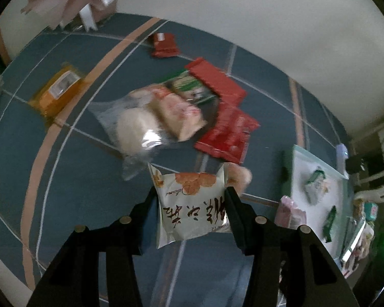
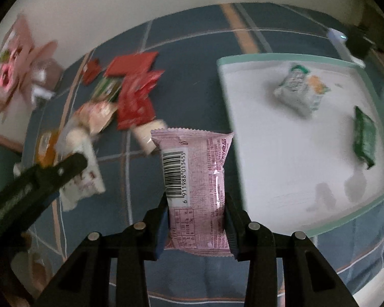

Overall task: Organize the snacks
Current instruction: 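Carry both packets over the white tray and open both tools to release, then move both tools back toward the remaining snacks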

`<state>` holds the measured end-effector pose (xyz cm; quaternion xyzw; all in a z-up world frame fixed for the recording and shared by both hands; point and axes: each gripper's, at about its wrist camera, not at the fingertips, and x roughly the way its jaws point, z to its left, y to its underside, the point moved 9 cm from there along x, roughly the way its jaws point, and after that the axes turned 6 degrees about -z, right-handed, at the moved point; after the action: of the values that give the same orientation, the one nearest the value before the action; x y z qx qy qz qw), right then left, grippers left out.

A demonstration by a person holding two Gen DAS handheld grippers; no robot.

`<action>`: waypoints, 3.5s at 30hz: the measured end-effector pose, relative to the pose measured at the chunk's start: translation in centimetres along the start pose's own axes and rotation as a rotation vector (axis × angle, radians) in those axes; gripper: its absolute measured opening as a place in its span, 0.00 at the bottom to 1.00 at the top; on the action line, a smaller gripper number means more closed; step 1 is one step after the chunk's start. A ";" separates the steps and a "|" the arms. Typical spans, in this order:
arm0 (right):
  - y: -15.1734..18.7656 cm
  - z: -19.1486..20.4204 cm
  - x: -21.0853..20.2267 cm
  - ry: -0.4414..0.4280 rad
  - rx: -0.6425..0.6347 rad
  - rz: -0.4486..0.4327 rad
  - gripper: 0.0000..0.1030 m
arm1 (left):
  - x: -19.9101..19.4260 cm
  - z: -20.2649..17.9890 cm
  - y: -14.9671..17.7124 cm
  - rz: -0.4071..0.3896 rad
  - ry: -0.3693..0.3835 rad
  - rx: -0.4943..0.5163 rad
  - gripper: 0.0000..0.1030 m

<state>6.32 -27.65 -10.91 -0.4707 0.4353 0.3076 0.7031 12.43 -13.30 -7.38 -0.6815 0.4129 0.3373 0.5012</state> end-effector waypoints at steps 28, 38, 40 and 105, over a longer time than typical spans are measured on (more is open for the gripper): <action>-1.8 -19.7 -2.0 0.166 0.477 -0.049 0.39 | 0.6 -16.4 9.1 0.072 0.196 0.422 0.51; -1.5 -21.2 -2.4 0.169 0.513 -0.053 0.40 | 3.6 -19.5 11.3 0.066 0.215 0.524 0.51; -1.5 -21.1 -2.3 0.168 0.512 -0.051 0.40 | 3.7 -19.7 11.4 0.053 0.213 0.541 0.51; -2.9 -9.9 0.0 0.134 0.127 -0.035 1.00 | 2.6 4.2 2.8 0.057 -0.211 -0.185 0.91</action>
<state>5.63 -37.91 -11.53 -0.4523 0.4915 0.2352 0.7061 10.81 -10.26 -11.94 -0.6735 0.3443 0.4580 0.4670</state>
